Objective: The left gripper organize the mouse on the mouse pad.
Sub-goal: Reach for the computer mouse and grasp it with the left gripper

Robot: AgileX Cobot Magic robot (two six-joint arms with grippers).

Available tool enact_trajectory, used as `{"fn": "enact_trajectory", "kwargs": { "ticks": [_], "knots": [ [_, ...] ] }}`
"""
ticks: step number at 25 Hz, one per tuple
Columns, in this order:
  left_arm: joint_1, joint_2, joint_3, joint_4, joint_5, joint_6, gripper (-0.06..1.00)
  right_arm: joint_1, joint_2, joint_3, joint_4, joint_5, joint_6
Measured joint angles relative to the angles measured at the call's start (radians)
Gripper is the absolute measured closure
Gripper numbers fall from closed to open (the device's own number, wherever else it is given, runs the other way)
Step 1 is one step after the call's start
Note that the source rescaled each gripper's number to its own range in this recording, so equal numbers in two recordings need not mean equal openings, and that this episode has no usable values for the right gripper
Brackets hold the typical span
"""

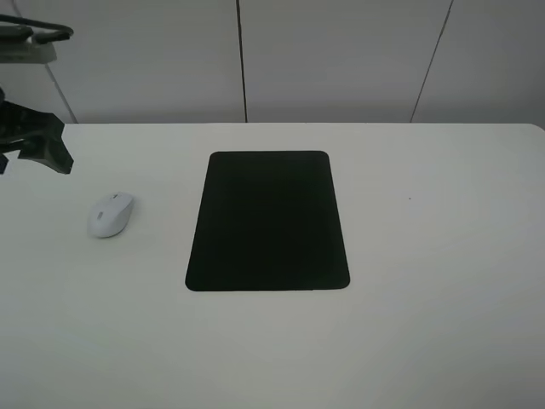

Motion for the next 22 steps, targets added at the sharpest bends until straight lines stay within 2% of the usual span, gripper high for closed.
{"fn": "enact_trajectory", "kwargs": {
  "ticks": [3, 6, 10, 17, 22],
  "knots": [
    [0.000, 0.058, 0.000, -0.018, -0.073, 0.002, -0.06, 0.000, 0.000, 0.000, 0.000, 0.000, 0.000],
    [0.000, 0.071, 0.000, 0.007, -0.128, 0.038, -0.06, 0.000, 0.000, 0.000, 0.000, 0.000, 0.000],
    [0.000, 0.083, 0.000, 0.016, -0.172, 0.038, -0.06, 0.000, 0.000, 0.000, 0.000, 0.000, 0.000],
    [0.000, 0.235, -0.013, 0.016, -0.204, -0.083, -0.06, 0.000, 0.000, 0.000, 0.000, 0.000, 0.000],
    [-0.023, 0.315, -0.025, 0.021, -0.228, -0.106, -0.06, 0.000, 0.000, 0.000, 0.000, 0.000, 0.000]
  ]
}}
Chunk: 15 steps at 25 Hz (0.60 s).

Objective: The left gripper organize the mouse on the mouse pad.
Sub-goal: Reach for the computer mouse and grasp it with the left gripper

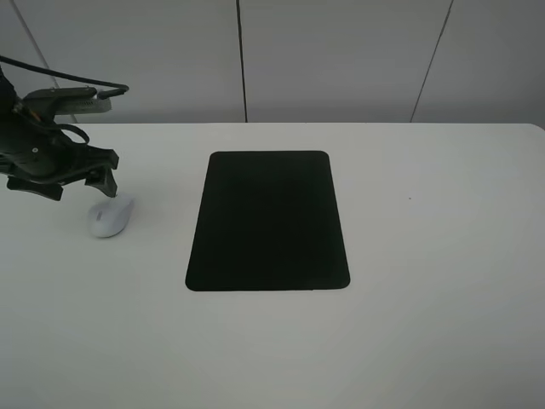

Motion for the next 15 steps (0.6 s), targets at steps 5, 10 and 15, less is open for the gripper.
{"fn": "enact_trajectory", "kwargs": {
  "ticks": [5, 10, 15],
  "knots": [
    [-0.001, 0.058, -0.050, 0.002, 0.009, -0.015, -0.06, 0.000, 0.000, 0.000, 0.000, 0.000, 0.000],
    [-0.001, 0.093, -0.080, 0.007, 0.024, -0.018, -0.06, 0.000, 0.000, 0.000, 0.000, 0.000, 0.000],
    [-0.027, 0.142, -0.095, 0.012, 0.004, -0.006, -0.06, 0.000, 0.000, 0.000, 0.000, 0.000, 0.000]
  ]
}}
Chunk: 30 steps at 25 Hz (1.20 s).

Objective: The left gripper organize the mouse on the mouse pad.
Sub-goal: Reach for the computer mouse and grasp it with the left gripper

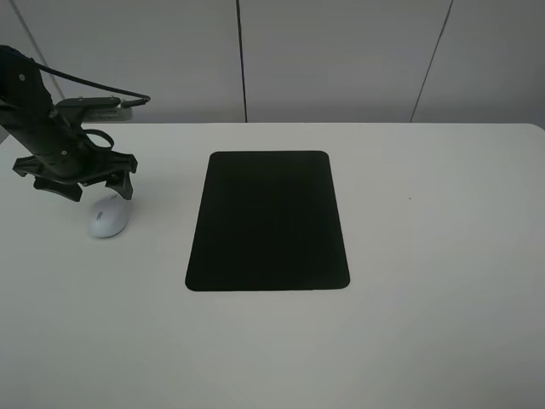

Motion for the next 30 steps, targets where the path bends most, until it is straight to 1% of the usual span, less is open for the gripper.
{"fn": "enact_trajectory", "kwargs": {
  "ticks": [10, 15, 19, 30],
  "knots": [
    [-0.009, 0.052, 0.000, 0.003, -0.003, 0.003, -0.06, 0.000, 0.000, 0.000, 0.000, 0.000, 0.000],
    [-0.009, 0.052, 0.000, 0.022, -0.005, 0.003, -0.06, 0.000, 0.000, 0.000, 0.000, 0.000, 0.000],
    [-0.008, 0.057, -0.001, 0.032, -0.019, 0.003, -0.06, 0.000, 0.000, 0.000, -0.001, 0.000, 0.000],
    [-0.008, 0.099, -0.001, 0.028, -0.052, 0.017, -0.06, 0.000, 0.000, 0.000, -0.001, 0.000, 0.000]
  ]
}}
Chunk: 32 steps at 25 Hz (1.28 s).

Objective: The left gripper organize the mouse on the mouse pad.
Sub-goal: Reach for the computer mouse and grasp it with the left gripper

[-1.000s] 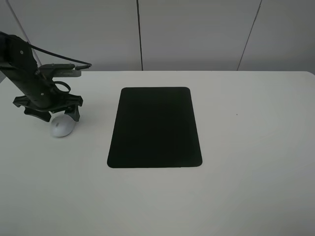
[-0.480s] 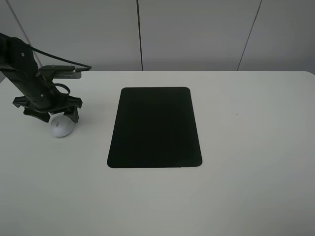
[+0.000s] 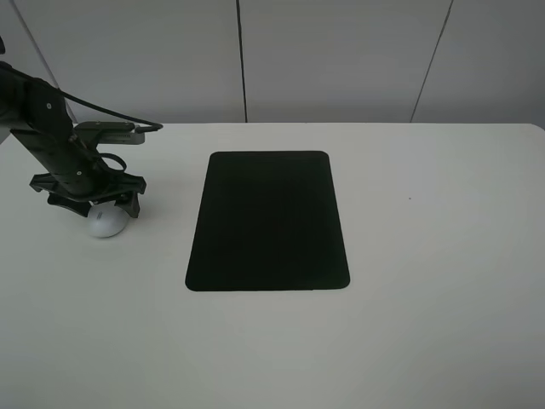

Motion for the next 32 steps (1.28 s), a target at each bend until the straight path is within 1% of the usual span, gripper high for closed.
{"fn": "enact_trajectory", "kwargs": {
  "ticks": [15, 22, 23, 25, 26, 27, 29, 30, 31, 32],
  "knots": [
    [0.000, 0.011, 0.002, -0.009, -0.021, 0.008, -0.06, 0.000, 0.000, 0.000, 0.000, 0.000, 0.000],
    [0.000, 0.011, 0.032, -0.009, -0.029, 0.010, -0.06, 0.000, 0.000, 0.000, 0.000, 0.000, 0.000],
    [0.000, 0.011, 0.032, -0.009, -0.029, 0.010, -0.04, 0.000, 0.000, 0.000, 0.000, 0.000, 0.000],
    [0.000, 0.011, 0.032, -0.009, -0.029, 0.010, 0.05, 0.000, 0.000, 0.000, 0.000, 0.000, 0.000],
    [0.000, 0.011, 0.032, -0.009, -0.029, 0.010, 0.11, 0.000, 0.000, 0.000, 0.000, 0.000, 0.000],
    [0.000, 0.011, 0.032, -0.009, -0.029, 0.010, 0.20, 0.000, 0.000, 0.000, 0.000, 0.000, 0.000],
    [0.000, 0.011, 0.032, -0.009, -0.029, 0.010, 0.49, 0.000, 0.000, 0.000, 0.000, 0.000, 0.000],
    [0.000, 0.011, 0.032, -0.009, -0.029, 0.010, 0.74, 0.000, 0.000, 0.000, 0.000, 0.000, 0.000],
    [0.000, 0.011, 0.032, -0.009, -0.029, 0.010, 0.94, 0.000, 0.000, 0.000, 0.000, 0.000, 0.000],
    [0.000, 0.011, 0.032, -0.009, -0.029, 0.011, 0.94, 0.000, 0.000, 0.000, 0.000, 0.000, 0.000]
  ]
}}
